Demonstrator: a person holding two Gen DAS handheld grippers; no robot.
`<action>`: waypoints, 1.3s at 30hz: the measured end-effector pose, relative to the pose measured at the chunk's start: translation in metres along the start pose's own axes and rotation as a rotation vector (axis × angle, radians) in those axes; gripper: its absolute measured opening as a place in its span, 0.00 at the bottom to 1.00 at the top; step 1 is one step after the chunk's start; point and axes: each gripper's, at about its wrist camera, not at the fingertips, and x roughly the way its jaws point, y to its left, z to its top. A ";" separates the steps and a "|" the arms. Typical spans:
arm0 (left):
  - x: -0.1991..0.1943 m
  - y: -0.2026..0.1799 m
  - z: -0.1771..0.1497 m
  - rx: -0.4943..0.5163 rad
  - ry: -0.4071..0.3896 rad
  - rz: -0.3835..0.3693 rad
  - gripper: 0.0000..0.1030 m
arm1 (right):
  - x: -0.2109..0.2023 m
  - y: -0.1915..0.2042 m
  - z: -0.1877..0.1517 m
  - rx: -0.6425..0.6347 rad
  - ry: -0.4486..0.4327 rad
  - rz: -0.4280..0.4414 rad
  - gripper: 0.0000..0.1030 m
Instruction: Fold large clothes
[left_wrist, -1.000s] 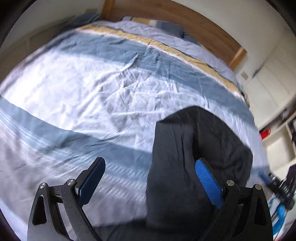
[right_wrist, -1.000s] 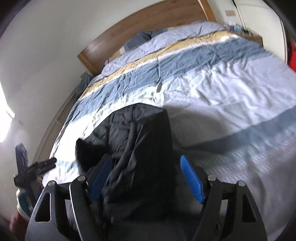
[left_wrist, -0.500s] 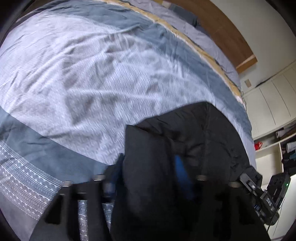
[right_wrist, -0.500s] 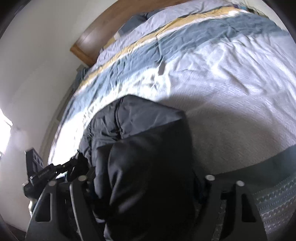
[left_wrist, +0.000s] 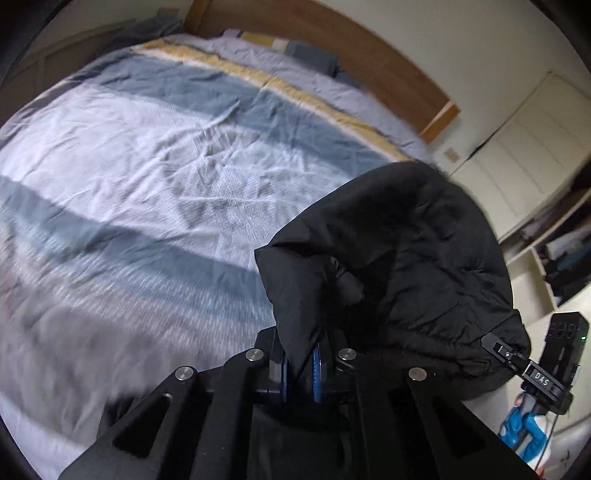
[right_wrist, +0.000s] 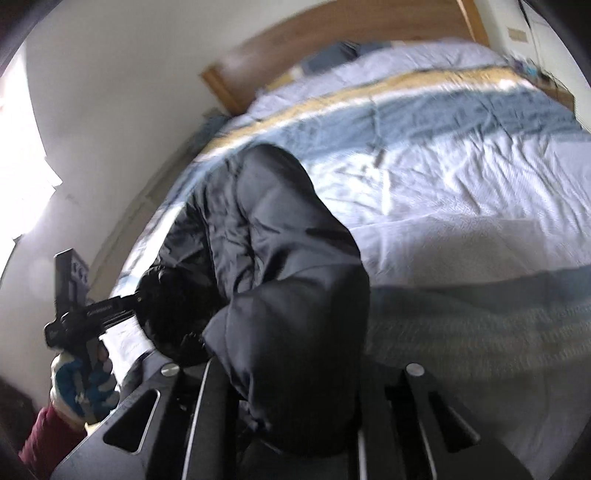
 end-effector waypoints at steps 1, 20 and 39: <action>-0.023 -0.001 -0.015 0.013 -0.013 -0.011 0.09 | -0.013 0.007 -0.011 -0.008 -0.013 0.018 0.14; -0.129 0.045 -0.242 0.013 -0.047 -0.079 0.07 | -0.109 0.036 -0.246 0.028 -0.071 0.138 0.19; -0.112 0.035 -0.270 0.113 0.016 0.079 0.08 | -0.116 0.042 -0.270 -0.075 -0.048 0.015 0.37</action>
